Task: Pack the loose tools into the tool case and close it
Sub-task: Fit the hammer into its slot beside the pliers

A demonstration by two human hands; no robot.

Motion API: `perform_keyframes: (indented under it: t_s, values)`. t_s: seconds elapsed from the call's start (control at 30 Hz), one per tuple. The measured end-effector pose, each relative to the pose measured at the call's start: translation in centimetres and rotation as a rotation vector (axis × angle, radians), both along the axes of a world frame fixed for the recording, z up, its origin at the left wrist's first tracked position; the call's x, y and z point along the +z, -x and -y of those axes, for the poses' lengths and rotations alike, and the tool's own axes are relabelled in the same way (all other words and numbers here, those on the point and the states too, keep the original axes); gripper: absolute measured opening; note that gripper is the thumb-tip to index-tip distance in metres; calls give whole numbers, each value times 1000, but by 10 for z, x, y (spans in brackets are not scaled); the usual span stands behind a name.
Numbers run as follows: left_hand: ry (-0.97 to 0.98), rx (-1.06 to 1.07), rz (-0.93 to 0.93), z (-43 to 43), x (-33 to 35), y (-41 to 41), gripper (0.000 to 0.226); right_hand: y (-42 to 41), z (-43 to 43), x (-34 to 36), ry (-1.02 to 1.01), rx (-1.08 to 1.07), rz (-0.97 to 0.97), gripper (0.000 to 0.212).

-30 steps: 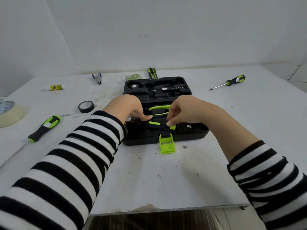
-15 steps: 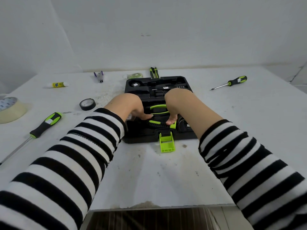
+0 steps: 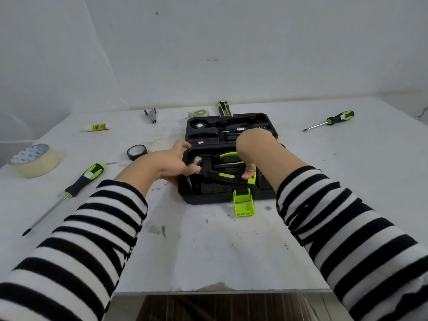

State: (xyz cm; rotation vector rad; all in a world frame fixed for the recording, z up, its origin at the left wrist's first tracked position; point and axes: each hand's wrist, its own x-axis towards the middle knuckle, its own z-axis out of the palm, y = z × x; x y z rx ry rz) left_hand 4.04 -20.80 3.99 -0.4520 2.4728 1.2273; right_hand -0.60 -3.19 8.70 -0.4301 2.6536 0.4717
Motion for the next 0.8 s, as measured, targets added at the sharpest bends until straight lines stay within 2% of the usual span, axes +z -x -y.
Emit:
perform_keyframes:
  t_s: [0.07, 0.17, 0.2, 0.27, 0.4, 0.7, 0.8]
  values:
    - [-54, -14, 5, 0, -1, -1, 69, 2, 1, -2, -95, 38, 17, 77]
    - [-7, -41, 25, -7, 3, 0, 27, 6, 0, -5, -115, 67, 26, 87]
    - [26, -39, 28, -8, 5, 1, 21, 7, -3, -5, -106, 58, 39, 86]
    - [69, -29, 42, -9, 6, 4, 24, 10, -7, -4, -90, 39, 81, 80]
    - [176, -25, 69, -11, 7, 7, 49, 11, -10, -1, -68, 51, 90, 75]
    - [411, -75, 7, -26, 15, -6, 20, 15, 1, -10, -168, 105, 36, 78]
    - [391, -83, -26, -25, 14, -8, 16, 13, 4, -11, -163, 119, -4, 82]
